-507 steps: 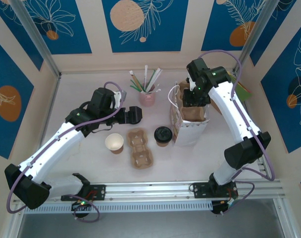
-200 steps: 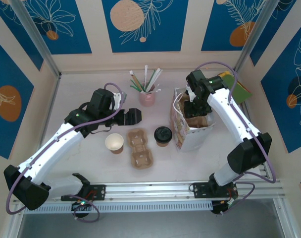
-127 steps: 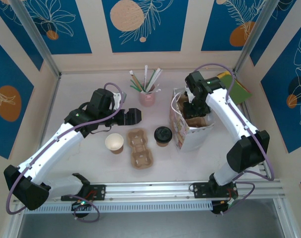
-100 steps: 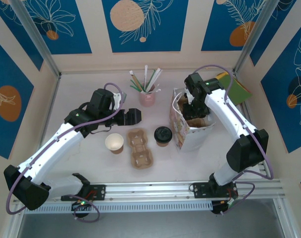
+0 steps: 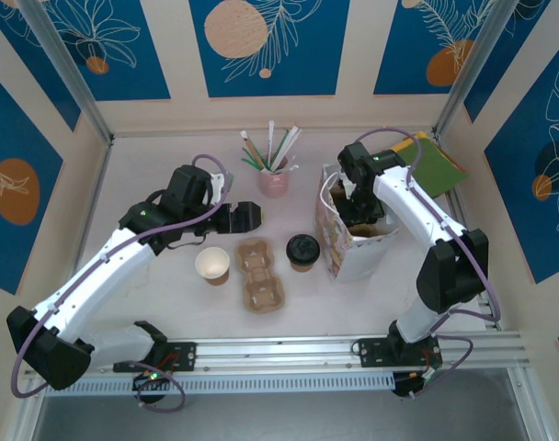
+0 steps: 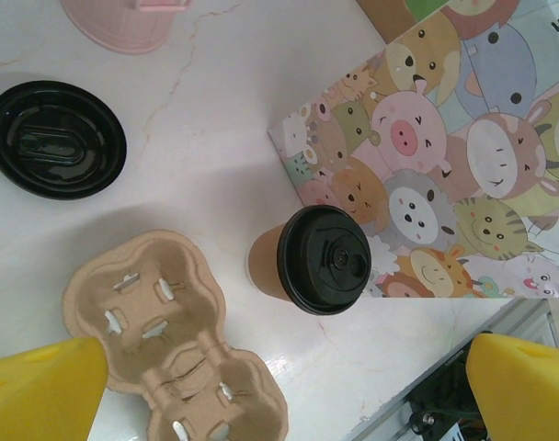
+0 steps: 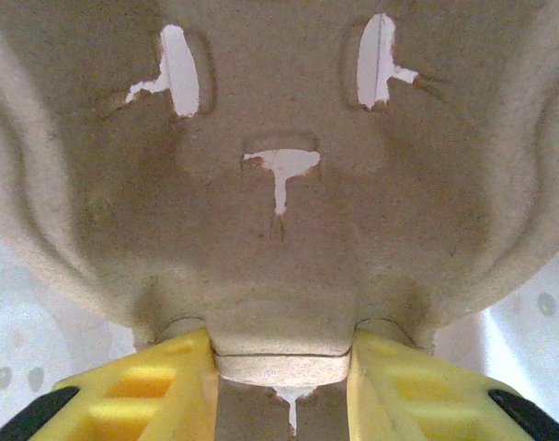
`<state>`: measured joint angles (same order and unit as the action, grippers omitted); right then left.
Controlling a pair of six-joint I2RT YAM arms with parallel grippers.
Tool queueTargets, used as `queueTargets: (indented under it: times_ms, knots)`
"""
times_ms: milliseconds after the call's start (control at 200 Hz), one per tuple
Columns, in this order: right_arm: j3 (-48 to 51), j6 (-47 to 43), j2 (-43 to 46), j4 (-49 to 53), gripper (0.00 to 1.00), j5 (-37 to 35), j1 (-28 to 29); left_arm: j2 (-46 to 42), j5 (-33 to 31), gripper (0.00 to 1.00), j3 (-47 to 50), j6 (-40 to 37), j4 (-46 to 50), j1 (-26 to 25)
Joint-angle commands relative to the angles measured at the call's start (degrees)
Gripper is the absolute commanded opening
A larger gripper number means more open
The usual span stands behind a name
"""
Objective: Pack the takeout coffee
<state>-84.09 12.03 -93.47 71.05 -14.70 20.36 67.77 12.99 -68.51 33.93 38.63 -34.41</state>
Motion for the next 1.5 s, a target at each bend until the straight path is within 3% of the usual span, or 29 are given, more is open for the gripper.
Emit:
queueTargets:
  times_ms: [0, 1495]
  knots:
    - [0.77, 0.09, -0.77, -0.36, 0.37, 1.76, 0.12, -2.18, -2.32, 1.00, -0.60, -1.41, 1.29, 0.51]
    - [9.62, 2.34, -1.91, -5.70, 0.37, 3.54, 1.25, -3.34, -1.83, 1.00, 1.36, 0.34, -0.27, 1.23]
